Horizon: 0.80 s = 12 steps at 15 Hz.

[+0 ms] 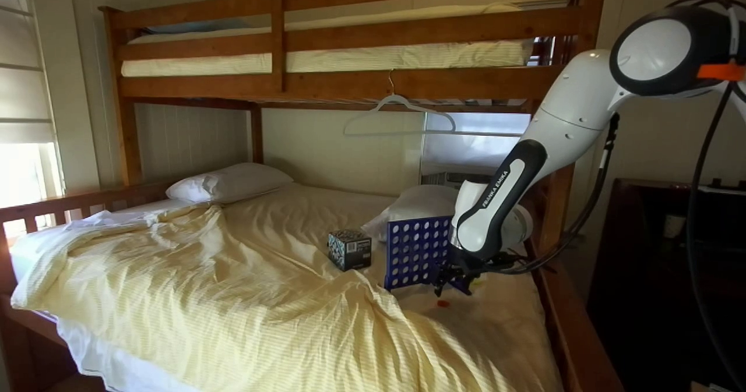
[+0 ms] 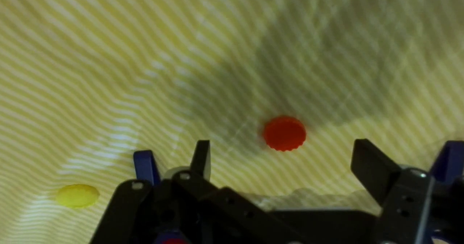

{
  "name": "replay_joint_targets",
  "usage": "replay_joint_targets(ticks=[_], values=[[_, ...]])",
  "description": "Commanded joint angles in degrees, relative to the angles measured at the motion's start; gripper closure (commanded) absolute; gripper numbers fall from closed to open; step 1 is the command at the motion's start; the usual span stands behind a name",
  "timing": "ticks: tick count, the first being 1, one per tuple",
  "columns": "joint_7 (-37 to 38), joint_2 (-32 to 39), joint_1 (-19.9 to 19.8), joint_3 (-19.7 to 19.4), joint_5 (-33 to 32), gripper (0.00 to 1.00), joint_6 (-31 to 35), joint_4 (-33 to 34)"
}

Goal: Put one orange ring inside the blue gameboard.

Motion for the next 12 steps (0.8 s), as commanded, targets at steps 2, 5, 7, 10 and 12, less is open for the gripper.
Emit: replay_joint_targets(ticks=[2,5,7,10,12], values=[[-4.6,4.3,-1.3,1.7,2.8,0.0,0.8,4.3],[-6.0,5.8,-1.7,2.2,2.9,0.02,0.2,6.0],[-6.8,6.7,-1.9,2.4,2.8,0.1,-0.1,7.0],[-7.6,8.0,-1.9,2.3,2.5,0.37,-0.1,8.2],[-8.1,8.7,-1.9,2.3,2.4,0.47,-0.3,8.8]])
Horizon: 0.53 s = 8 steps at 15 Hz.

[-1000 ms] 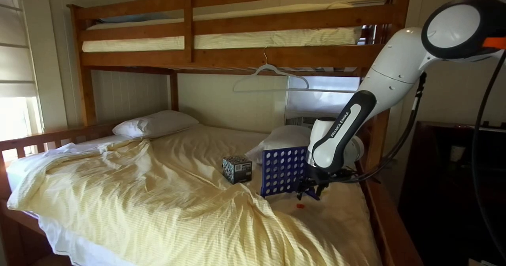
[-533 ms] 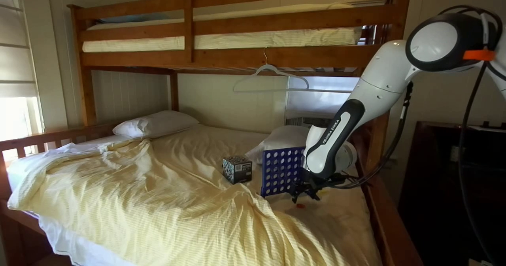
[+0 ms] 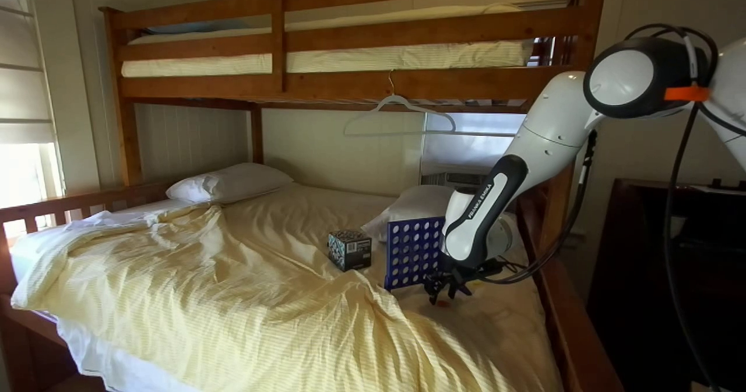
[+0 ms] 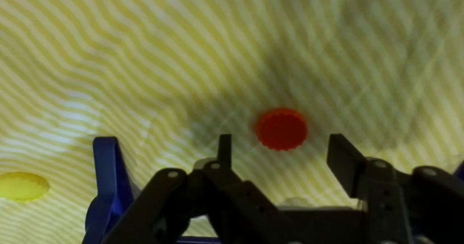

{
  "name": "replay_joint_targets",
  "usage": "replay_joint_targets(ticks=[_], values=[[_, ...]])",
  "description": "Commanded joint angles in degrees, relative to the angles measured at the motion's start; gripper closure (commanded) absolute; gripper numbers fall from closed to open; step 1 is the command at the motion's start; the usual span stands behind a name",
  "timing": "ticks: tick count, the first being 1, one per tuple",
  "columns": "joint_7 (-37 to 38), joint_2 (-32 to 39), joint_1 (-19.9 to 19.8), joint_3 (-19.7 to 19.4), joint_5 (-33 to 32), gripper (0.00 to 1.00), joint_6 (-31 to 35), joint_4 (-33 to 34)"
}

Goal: Put one orange ring inside the blue gameboard.

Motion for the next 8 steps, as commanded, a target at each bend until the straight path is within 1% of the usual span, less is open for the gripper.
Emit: replay_joint_targets(ticks=[1,3,4,5,6,7,8], values=[[-2.6,2.1,-0.9,0.8,1.3,0.48,-0.5,2.4],[-3.0,2.7,-0.9,0.8,1.2,0.54,-0.5,3.0],[-3.0,3.0,-0.8,0.7,1.2,0.51,-0.5,3.2],[-3.3,3.2,-0.9,0.8,1.1,0.52,-0.5,3.4],[-3.5,3.3,-1.0,0.8,1.1,0.58,-0.5,3.5],[-3.7,3.4,-1.1,0.9,1.1,0.76,-0.5,3.6],[-3.9,3.4,-1.1,0.9,1.1,0.77,-0.5,3.6]])
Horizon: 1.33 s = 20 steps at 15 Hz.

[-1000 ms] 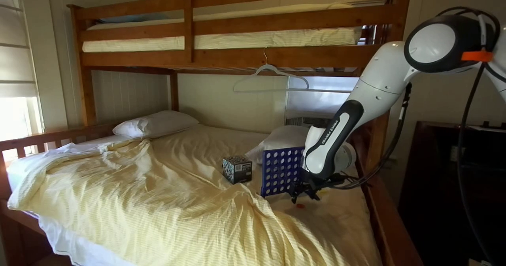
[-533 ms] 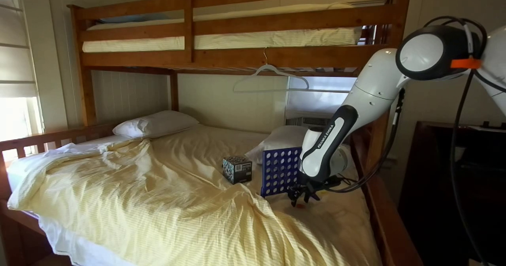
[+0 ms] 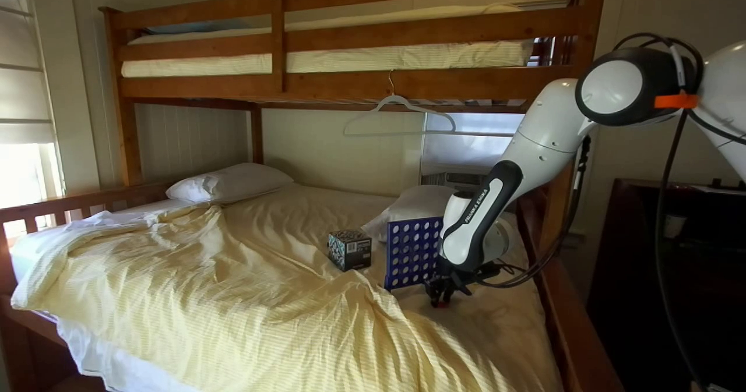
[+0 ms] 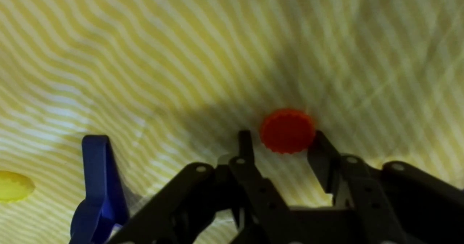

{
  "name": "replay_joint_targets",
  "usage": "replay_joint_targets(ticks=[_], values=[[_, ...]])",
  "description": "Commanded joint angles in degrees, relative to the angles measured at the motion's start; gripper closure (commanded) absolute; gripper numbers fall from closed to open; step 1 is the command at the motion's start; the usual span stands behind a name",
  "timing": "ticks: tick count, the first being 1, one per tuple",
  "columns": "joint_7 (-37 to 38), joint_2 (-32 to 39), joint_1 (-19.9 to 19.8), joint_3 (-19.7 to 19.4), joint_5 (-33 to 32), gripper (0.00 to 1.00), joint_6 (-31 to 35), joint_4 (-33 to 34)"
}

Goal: Put one orange ring inside the blue gameboard.

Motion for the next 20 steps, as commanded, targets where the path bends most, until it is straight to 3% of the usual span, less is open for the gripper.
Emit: replay_joint_targets(ticks=[1,2,3,5,11,15,18,19,20], values=[[-2.4,1.1,-1.0,1.0,1.1,0.85,-0.4,1.5],[-2.4,1.1,-1.0,0.9,1.1,0.86,-0.4,1.5],[-2.6,1.0,-1.0,0.9,1.0,0.77,-0.4,1.4],[-2.8,0.9,-1.0,0.8,0.9,0.52,-0.4,1.3],[-4.7,0.0,-1.1,0.6,0.1,0.17,-1.3,0.3],[-6.6,-0.4,-1.1,0.6,-0.2,0.16,-3.4,0.0],[-7.4,-0.5,-1.0,0.6,-0.3,0.25,-4.5,0.0],[-7.6,-0.5,-1.0,0.6,-0.3,0.35,-4.6,0.0],[-7.7,-0.5,-1.1,0.7,-0.2,0.37,-4.6,0.1]])
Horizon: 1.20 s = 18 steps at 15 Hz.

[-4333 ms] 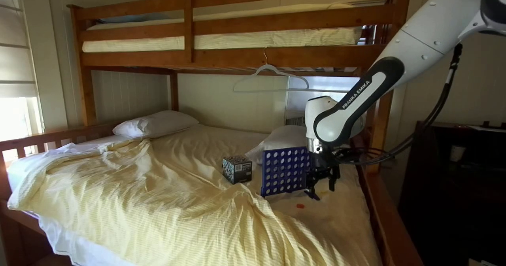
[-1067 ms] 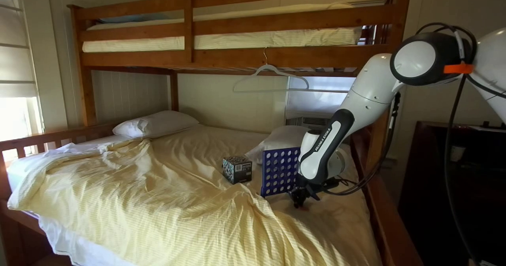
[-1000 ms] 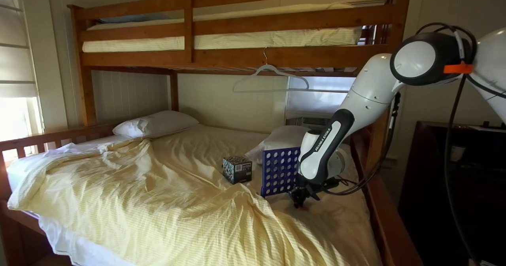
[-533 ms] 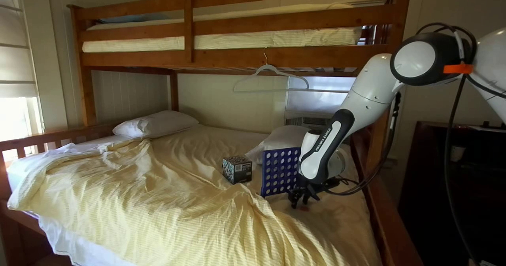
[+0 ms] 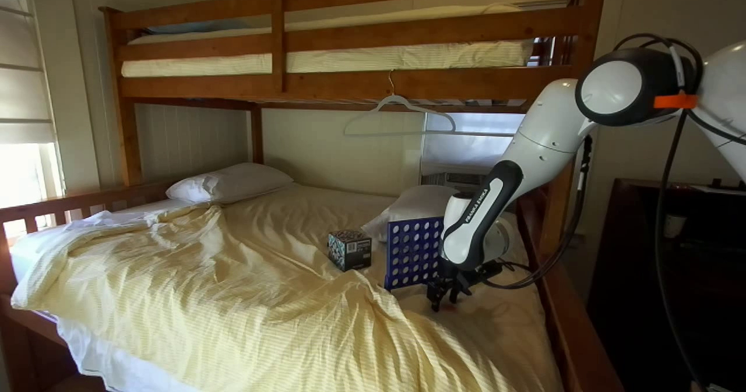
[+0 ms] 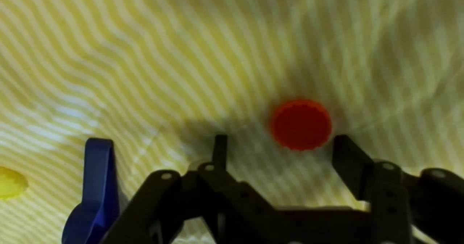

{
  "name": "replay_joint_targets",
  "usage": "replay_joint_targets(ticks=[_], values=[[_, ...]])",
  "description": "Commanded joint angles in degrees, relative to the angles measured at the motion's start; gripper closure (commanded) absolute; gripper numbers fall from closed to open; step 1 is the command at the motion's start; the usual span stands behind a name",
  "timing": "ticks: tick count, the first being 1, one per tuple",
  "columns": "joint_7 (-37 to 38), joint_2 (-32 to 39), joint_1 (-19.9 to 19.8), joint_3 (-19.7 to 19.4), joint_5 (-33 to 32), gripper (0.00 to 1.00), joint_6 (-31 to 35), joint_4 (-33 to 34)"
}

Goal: Put one orange ring inside the blue gameboard.

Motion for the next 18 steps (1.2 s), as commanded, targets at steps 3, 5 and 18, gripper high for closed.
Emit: replay_joint_targets(ticks=[3,5,18], values=[[-1.7,-0.7,-0.8,0.8,-0.1,0.55,-1.9,0.0],[-2.0,-0.9,-1.0,1.2,0.1,0.28,-2.1,-0.1],[-7.6,-2.9,-6.1,6.2,1.7,0.47,-6.6,-0.8]])
